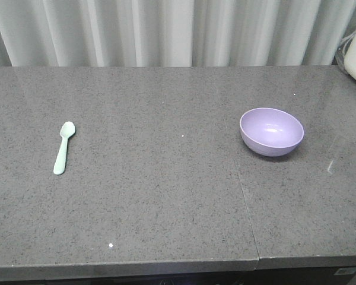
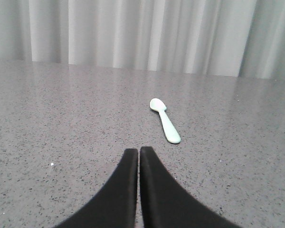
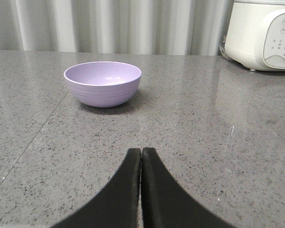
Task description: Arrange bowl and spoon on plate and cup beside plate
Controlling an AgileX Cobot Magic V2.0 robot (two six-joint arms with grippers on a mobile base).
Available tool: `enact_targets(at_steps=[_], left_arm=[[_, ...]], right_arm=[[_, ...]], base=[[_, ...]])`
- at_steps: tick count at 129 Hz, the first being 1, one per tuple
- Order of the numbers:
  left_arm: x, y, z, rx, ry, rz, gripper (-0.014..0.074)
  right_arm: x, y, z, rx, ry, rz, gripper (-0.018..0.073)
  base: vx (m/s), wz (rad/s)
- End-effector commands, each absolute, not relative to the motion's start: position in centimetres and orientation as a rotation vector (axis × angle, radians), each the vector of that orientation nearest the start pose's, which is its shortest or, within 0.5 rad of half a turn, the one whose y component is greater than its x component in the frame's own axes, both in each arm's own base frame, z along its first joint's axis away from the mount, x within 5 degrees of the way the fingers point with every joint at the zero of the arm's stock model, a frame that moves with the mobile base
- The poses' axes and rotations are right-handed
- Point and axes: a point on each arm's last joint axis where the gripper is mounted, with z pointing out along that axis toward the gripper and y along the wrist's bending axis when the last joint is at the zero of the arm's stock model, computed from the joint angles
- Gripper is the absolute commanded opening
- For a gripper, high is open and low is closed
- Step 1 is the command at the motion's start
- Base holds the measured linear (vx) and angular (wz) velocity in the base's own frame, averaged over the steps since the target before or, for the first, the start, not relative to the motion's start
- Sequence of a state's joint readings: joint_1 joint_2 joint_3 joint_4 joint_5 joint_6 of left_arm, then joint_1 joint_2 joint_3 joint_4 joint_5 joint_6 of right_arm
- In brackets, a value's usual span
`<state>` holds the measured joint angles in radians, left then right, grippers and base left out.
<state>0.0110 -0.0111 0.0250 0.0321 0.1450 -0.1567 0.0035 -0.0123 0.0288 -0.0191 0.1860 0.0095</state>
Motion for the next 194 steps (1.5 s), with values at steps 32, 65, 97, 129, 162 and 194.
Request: enact_targets(at_steps=[32, 65, 97, 129, 162, 194], left_arm=[[5.59, 0.06, 19.58, -0.117, 1.565, -0.103, -0.0006], [5.59, 0.06, 19.58, -0.117, 1.565, -0.103, -0.0006], [5.59, 0.06, 19.58, -0.117, 1.565, -0.103, -0.0006], [5.59, 0.06, 19.58, -0.117, 1.565, -0.103, -0.0006], [5.59, 0.06, 19.58, -0.117, 1.565, -0.103, -0.0006], [5.59, 0.06, 19.58, -0.117, 1.565, -0.103, -0.0006]], right_arm=[[5.67, -0.02, 19.21, -0.01, 1.615, -0.012, -0.0008], [5.67, -0.02, 19.21, -0.01, 1.615, -0.012, -0.0008], [5.67, -0.02, 19.21, -0.01, 1.615, -0.012, -0.0008], [5.67, -0.02, 19.21, -0.01, 1.615, -0.012, -0.0008], [5.67, -0.02, 19.21, -0.01, 1.615, -0.012, -0.0008], [5.67, -0.02, 19.21, -0.01, 1.615, -0.012, -0.0008]], base=[[0.05, 0.0], [0.01, 0.0], [0.0, 0.0], [0.0, 0.0], [0.0, 0.0], [0.0, 0.0]])
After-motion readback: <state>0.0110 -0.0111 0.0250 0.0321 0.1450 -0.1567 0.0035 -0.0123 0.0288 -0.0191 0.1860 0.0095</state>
